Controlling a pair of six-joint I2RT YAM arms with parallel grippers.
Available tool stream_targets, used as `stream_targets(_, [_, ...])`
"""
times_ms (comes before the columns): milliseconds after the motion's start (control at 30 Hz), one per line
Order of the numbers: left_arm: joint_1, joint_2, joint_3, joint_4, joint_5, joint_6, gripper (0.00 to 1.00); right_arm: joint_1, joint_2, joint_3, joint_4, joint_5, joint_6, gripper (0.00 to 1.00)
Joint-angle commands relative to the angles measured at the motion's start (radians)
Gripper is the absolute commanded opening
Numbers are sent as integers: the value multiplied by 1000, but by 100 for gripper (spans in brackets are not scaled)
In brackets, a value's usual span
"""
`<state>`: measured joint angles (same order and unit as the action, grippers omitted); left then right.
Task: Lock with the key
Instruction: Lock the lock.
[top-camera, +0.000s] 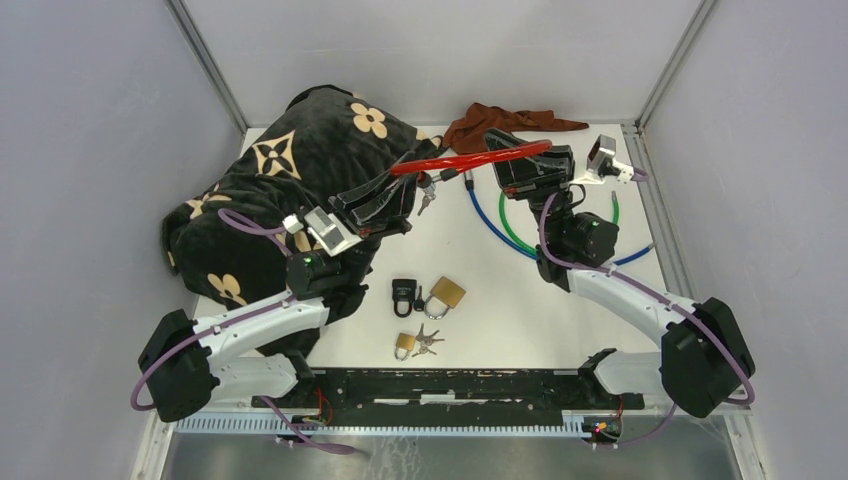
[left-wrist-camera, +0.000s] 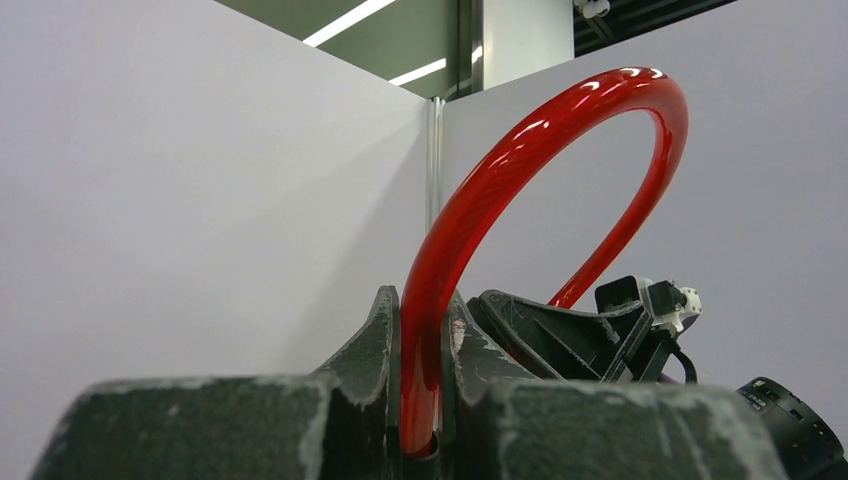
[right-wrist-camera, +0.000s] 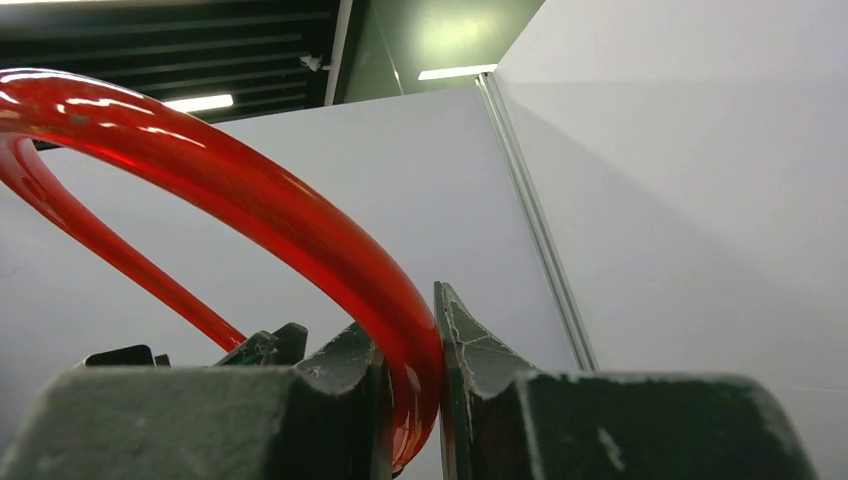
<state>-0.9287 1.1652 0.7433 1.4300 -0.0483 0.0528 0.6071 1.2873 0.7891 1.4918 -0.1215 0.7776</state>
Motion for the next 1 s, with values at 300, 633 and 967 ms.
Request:
stream_targets(300, [-6, -53, 44, 236, 14, -67, 2, -18, -1, 65, -126, -165, 11, 31])
stream_targets(633, [-7, -50, 39, 237, 16, -62, 2, -18, -11, 110, -197, -224, 5, 11])
stream_targets(967, [-7, -41, 48, 243, 25, -62, 2, -1, 33, 160, -299, -328, 6, 19])
